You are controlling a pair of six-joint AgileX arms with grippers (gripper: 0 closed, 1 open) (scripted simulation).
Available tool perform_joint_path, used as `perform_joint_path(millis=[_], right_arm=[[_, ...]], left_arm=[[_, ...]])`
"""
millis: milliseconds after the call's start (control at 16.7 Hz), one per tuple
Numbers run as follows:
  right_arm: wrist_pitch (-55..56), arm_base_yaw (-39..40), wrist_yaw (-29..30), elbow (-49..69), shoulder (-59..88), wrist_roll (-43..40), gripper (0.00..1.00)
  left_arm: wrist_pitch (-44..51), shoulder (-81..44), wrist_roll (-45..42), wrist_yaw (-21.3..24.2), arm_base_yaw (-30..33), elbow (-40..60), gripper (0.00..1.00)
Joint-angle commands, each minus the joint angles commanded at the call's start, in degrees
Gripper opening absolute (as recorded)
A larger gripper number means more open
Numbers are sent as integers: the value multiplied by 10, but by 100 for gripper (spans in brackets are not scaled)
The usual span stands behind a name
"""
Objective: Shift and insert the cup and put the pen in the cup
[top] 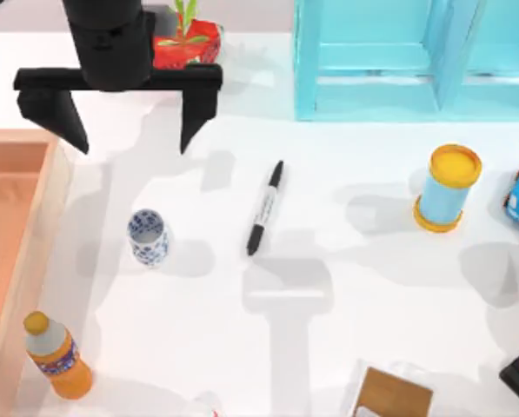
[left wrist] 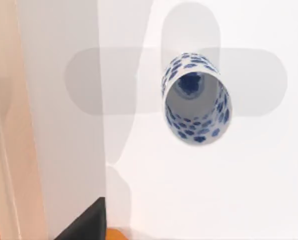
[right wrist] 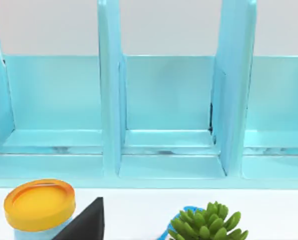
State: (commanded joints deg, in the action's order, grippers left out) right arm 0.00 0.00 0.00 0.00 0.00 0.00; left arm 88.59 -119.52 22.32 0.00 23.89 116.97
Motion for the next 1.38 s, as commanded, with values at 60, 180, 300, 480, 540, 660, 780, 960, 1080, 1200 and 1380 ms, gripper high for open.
perform_joint_path(millis=[60,180,300,480,540,660,780,960,1080,1200,1380], right_arm=[[0,0,0,0,0,0,100],[0,0,0,0,0,0,100],[0,0,0,0,0,0,100],[0,0,0,0,0,0,100],[0,0,0,0,0,0,100],[0,0,0,0,0,0,100],[0,0,0,0,0,0,100],[0,0,0,0,0,0,100],[0,0,0,0,0,0,100],[0,0,0,0,0,0,100],[0,0,0,0,0,0,100]], left_arm=[[26,1,0,0,0,26,100],[60,4,0,0,-1,61,100],[71,7,-1,0,-1,72,100],[69,6,-1,0,-3,71,100],[68,4,-1,-1,-1,72,100],[52,-17,0,-11,16,82,100],[23,-62,1,-30,48,99,100],[-35,-152,1,-65,105,129,100],[-71,-199,1,-87,140,145,100],[-94,-224,1,-100,161,154,100],[-97,-227,1,-101,164,156,100]])
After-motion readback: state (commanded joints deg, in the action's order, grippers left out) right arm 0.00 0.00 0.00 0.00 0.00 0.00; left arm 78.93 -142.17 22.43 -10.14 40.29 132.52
